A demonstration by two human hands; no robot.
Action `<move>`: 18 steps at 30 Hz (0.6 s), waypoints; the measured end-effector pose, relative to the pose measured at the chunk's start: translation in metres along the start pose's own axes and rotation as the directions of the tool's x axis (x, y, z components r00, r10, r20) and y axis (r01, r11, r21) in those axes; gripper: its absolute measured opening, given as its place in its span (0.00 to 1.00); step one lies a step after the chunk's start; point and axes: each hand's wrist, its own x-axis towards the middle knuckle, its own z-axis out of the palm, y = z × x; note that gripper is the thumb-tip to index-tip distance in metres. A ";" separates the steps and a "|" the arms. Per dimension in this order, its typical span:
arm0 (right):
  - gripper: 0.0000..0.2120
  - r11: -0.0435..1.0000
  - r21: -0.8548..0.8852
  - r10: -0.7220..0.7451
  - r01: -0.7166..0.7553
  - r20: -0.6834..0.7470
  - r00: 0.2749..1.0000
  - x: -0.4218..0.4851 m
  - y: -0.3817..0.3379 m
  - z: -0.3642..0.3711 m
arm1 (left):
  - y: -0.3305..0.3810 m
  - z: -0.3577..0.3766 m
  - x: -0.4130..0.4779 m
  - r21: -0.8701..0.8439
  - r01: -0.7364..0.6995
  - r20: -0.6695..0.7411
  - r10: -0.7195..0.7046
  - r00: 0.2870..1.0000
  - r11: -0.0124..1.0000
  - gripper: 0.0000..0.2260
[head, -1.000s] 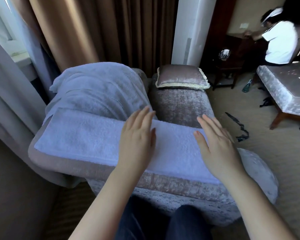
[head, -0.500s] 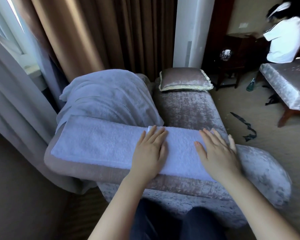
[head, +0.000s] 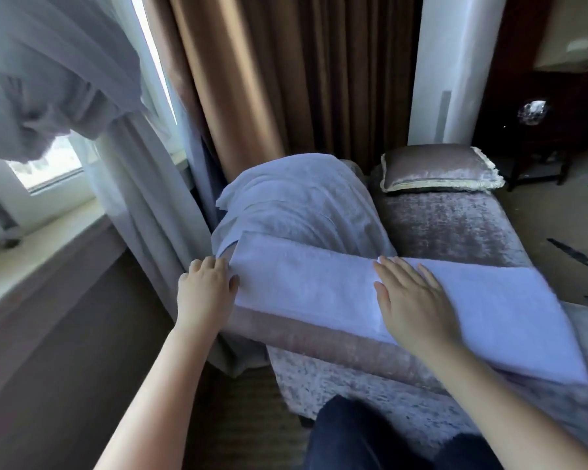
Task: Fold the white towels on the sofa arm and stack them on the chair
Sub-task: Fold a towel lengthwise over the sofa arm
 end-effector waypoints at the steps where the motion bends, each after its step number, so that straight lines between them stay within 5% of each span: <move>1: 0.28 1.000 0.001 0.003 -0.003 0.001 1.000 0.000 0.000 0.000 | -0.003 0.002 0.002 0.011 0.002 0.022 -0.002 1.000 1.000 0.13; 9: 0.25 0.999 -0.028 0.019 -0.018 0.040 0.999 0.000 0.000 0.000 | -0.009 0.008 0.022 -0.374 0.221 0.196 -0.156 0.968 0.901 0.16; 18: 0.24 0.999 -0.026 0.029 -0.029 -0.014 0.999 -0.001 0.000 0.006 | -0.007 0.003 0.034 -0.339 0.228 0.312 -0.120 0.943 0.913 0.12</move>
